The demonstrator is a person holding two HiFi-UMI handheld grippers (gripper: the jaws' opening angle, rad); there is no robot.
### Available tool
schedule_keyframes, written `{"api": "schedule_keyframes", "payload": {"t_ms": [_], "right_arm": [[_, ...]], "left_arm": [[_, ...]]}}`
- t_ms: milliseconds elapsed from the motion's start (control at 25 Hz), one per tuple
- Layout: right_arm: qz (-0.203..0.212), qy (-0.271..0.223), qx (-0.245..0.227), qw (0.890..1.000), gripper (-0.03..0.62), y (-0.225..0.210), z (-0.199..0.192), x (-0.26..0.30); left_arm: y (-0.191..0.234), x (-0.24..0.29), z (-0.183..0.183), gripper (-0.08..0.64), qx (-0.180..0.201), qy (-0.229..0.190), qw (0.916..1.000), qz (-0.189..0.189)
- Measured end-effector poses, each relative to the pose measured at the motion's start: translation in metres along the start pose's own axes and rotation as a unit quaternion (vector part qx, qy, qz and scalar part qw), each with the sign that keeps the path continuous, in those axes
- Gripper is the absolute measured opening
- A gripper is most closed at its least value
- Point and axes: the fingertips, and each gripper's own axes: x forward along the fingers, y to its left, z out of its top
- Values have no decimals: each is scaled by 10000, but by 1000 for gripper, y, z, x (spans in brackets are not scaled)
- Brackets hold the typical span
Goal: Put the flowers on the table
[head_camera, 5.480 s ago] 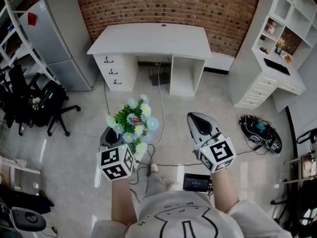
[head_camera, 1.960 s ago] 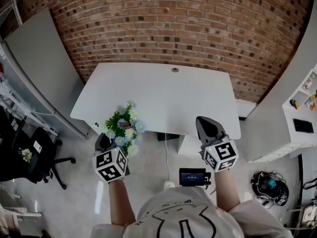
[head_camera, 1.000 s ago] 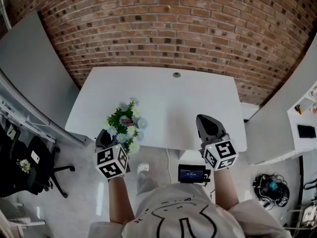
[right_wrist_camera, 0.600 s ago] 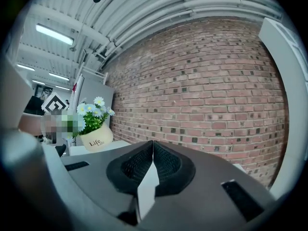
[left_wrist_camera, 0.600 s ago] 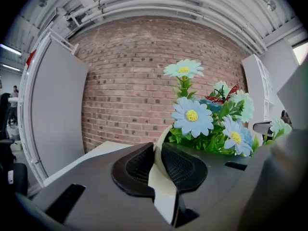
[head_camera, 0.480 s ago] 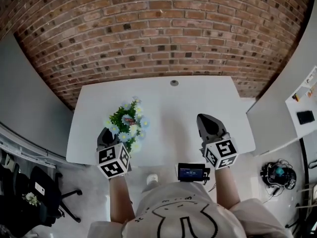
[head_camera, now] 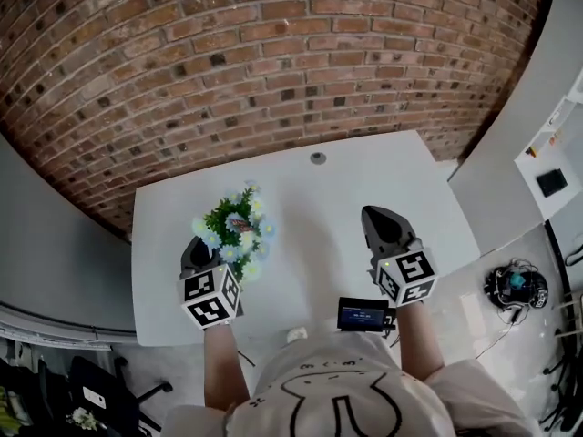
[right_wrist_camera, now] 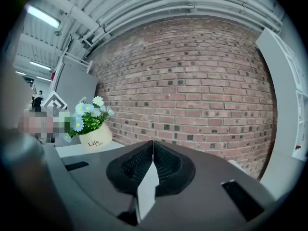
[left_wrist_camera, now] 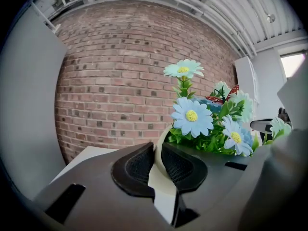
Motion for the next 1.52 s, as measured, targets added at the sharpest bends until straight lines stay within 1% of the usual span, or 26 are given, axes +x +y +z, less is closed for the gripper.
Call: {"api": "schedule_keyframes", "payload": {"t_ms": [240,560,800,1160,1320,1520], "right_arm": [[-206,228,55,9995,17,-1,-11,11],[-251,374,198,9988,17,-25,-22,26],[-89,522,260,9983,17,-44,-34,49],[78,774,418,9961,17,-77,-61,77],[159,870,493,9949,17,-84,-70,92],[285,1120,579,9916,17,-89,-91,113]], "left_arm": [[6,25,-7,61,-45,111,9997,-215],[-4,52,-10,61,-68,250,9994,-210],[-13,76,-17,61,-87,401,9991,-123],[-27,112,-43,61,-132,745,9971,52],[-31,127,-54,61,-144,893,9959,73],[-29,144,-68,61,-162,1100,9937,138]]}}
